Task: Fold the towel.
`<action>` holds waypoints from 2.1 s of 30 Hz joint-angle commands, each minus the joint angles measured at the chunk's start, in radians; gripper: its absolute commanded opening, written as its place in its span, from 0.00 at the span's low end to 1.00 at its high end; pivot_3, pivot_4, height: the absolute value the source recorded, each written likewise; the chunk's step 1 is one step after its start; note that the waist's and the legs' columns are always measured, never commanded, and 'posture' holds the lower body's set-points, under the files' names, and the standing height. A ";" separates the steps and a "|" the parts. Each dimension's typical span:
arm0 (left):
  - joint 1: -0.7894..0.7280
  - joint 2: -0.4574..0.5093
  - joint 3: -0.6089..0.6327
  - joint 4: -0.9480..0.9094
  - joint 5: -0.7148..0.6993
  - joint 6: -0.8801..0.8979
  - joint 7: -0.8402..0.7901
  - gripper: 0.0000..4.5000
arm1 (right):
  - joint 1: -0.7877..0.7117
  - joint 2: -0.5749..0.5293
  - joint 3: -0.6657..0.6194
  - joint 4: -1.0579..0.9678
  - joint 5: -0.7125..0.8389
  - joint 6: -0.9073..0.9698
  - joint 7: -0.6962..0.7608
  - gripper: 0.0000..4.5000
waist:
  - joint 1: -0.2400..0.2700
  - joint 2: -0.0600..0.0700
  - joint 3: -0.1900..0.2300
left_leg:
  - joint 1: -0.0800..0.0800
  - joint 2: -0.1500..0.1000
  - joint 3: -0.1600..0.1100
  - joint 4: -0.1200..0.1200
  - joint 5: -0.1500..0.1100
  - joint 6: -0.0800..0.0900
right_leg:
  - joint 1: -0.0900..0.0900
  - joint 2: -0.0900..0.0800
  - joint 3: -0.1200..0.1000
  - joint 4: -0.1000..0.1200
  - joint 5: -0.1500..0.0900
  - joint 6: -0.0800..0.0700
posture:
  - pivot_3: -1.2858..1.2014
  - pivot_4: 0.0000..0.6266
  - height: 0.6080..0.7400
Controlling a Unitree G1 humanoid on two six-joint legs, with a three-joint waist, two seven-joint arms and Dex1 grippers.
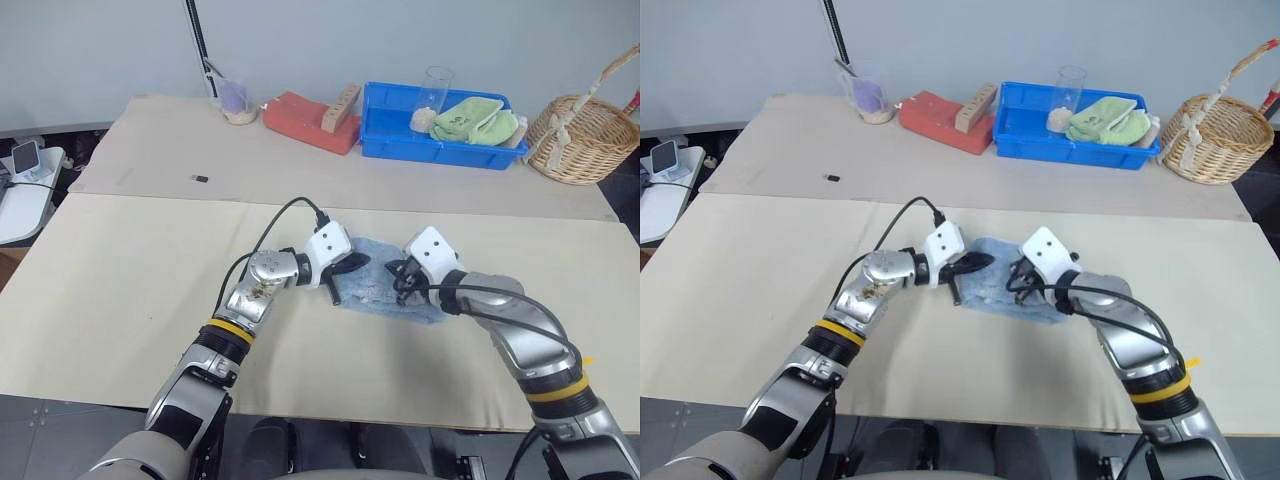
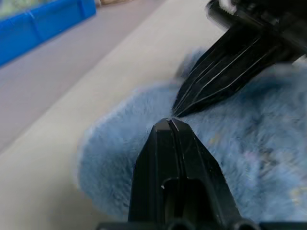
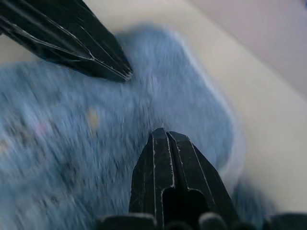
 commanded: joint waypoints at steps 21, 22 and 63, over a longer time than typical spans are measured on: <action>0.072 0.020 -0.003 -0.253 -0.046 0.121 -0.063 0.00 | 0.041 -0.026 -0.117 -0.182 0.011 0.041 0.015 0.01 | -0.015 0.001 0.000 | 0.003 0.000 0.000 0.000 0.000 0.000 | 0.003 0.001 0.001 0.001 0.001 0.001 | 0.52 0.24 1.00; 0.082 0.030 -0.016 -0.235 -0.029 0.105 -0.066 0.00 | 0.052 -0.034 -0.107 -0.173 0.005 0.036 0.026 0.01 | -0.014 0.001 0.000 | 0.002 0.000 0.000 0.000 0.000 0.000 | 0.002 0.000 0.001 0.001 0.001 0.001 | 0.52 0.24 1.00; 0.188 0.512 0.264 -0.761 -0.496 0.363 -0.445 0.99 | -0.081 -0.009 -0.229 0.239 0.178 0.043 0.163 1.00 | -0.016 0.000 0.000 | 0.002 0.001 0.002 0.000 0.000 0.000 | 0.001 0.000 0.001 0.000 0.001 0.001 | 0.52 0.24 1.00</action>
